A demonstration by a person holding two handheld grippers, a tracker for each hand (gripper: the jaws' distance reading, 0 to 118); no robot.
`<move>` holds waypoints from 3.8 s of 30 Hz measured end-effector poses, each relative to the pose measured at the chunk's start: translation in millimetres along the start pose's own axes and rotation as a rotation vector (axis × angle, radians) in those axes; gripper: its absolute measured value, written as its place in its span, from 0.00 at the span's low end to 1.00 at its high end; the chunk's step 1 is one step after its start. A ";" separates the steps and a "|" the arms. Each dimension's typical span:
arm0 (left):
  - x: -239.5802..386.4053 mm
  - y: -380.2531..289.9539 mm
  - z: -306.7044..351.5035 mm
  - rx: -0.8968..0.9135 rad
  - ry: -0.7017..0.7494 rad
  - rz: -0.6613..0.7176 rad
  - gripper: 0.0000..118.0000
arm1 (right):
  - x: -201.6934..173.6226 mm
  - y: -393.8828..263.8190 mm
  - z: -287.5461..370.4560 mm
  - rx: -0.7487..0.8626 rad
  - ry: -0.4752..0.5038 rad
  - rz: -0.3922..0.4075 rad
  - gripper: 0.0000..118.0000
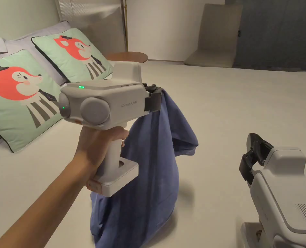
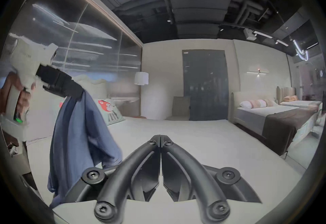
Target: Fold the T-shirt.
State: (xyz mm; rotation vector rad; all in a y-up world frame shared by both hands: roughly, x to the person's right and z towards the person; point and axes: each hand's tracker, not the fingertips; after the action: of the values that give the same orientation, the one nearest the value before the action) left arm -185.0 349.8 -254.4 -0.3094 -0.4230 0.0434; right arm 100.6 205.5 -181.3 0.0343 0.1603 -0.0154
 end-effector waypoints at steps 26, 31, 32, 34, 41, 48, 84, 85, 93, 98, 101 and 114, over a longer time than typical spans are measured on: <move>123.4 -246.4 -163.0 -0.688 -0.178 -0.088 0.04 | 109.0 -14.3 78.5 -0.072 -0.285 0.009 0.01; 122.2 -246.9 -161.3 -0.642 -0.177 -0.062 0.10 | 98.1 -17.6 74.6 -0.089 -0.269 0.010 0.01; 127.2 -241.3 -151.6 -0.630 -0.175 -0.066 0.18 | 96.7 -17.4 74.2 -0.090 -0.267 0.012 0.01; 125.7 -229.9 -140.4 -0.576 -0.145 -0.059 0.60 | 92.3 -15.3 73.5 -0.091 -0.261 0.014 0.01; 95.8 -173.1 -97.1 -0.306 -0.073 -0.031 0.92 | 82.3 -2.8 68.8 -0.065 -0.252 0.013 0.01; 62.8 -133.0 -31.5 0.139 0.166 -0.116 0.92 | 69.2 14.2 63.6 -0.015 -0.236 0.025 0.01; -16.1 -222.4 -54.8 -0.491 0.184 0.149 0.00 | 57.2 10.9 57.9 -0.010 -0.198 0.024 0.01; -15.5 -231.6 -54.3 -0.509 0.180 0.170 0.00 | 57.3 9.7 57.5 -0.016 -0.196 0.022 0.01; -5.8 -268.1 -49.1 -0.602 0.221 0.179 0.61 | 58.6 1.5 56.6 -0.038 -0.182 0.013 0.01; 1.8 -277.1 -47.0 -0.630 0.237 0.202 0.79 | 60.1 -1.6 57.3 -0.046 -0.179 0.014 0.01; 12.2 -282.4 -52.3 -0.670 0.238 0.150 0.57 | 63.3 -4.2 56.5 -0.055 -0.179 0.009 0.01; 23.8 -255.7 -36.4 -0.563 0.178 0.079 0.03 | 76.6 -16.9 46.8 -0.100 -0.193 -0.020 0.01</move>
State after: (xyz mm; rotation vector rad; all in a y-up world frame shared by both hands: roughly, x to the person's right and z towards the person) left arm -154.1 98.4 -198.7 -0.8784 -0.2383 -0.0279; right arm 183.4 185.9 -148.0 -0.0686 -0.0320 -0.0302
